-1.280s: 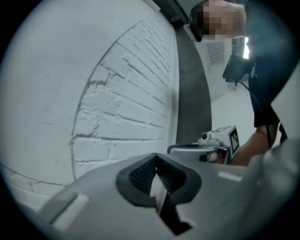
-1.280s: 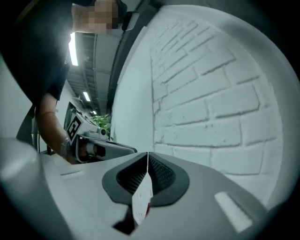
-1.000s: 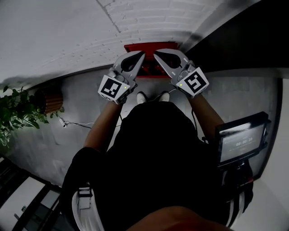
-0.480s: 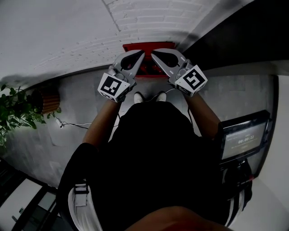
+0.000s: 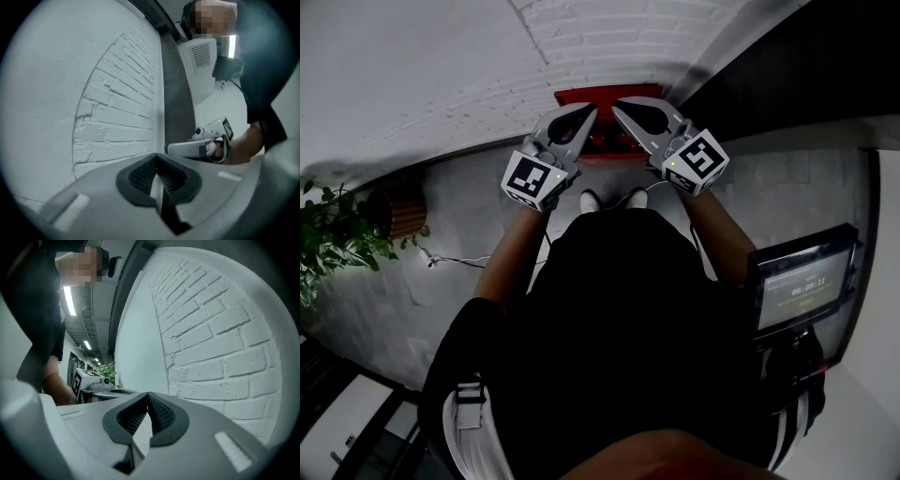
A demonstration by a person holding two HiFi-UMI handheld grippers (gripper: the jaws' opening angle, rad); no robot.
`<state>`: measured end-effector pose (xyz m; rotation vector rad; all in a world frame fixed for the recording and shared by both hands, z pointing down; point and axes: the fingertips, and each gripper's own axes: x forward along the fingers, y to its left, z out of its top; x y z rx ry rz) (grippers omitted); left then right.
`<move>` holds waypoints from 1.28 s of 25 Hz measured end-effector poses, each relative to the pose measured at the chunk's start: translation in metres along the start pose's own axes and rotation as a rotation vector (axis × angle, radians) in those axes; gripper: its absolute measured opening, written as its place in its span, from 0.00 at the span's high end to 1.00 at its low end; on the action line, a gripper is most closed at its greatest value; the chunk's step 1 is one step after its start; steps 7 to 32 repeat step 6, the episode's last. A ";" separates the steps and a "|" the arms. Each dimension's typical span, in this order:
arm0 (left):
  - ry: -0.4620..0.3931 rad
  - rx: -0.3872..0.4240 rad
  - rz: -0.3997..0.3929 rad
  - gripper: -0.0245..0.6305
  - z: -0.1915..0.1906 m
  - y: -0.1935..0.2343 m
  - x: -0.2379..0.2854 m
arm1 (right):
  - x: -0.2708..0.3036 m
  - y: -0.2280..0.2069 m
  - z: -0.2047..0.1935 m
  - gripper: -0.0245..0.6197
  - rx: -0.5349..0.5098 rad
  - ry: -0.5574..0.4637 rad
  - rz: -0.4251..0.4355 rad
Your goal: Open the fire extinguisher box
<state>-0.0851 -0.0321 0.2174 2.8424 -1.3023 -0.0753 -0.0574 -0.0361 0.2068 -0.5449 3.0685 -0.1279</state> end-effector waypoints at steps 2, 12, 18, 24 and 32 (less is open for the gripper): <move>0.000 -0.002 -0.003 0.96 0.000 -0.001 0.001 | 0.000 -0.001 0.000 0.95 0.003 0.001 -0.004; 0.002 -0.004 -0.008 0.96 -0.001 -0.001 0.002 | 0.000 -0.003 0.001 0.95 0.004 -0.001 -0.012; 0.002 -0.004 -0.008 0.96 -0.001 -0.001 0.002 | 0.000 -0.003 0.001 0.95 0.004 -0.001 -0.012; 0.002 -0.004 -0.008 0.96 -0.001 -0.001 0.002 | 0.000 -0.003 0.001 0.95 0.004 -0.001 -0.012; 0.002 -0.004 -0.008 0.96 -0.001 -0.001 0.002 | 0.000 -0.003 0.001 0.95 0.004 -0.001 -0.012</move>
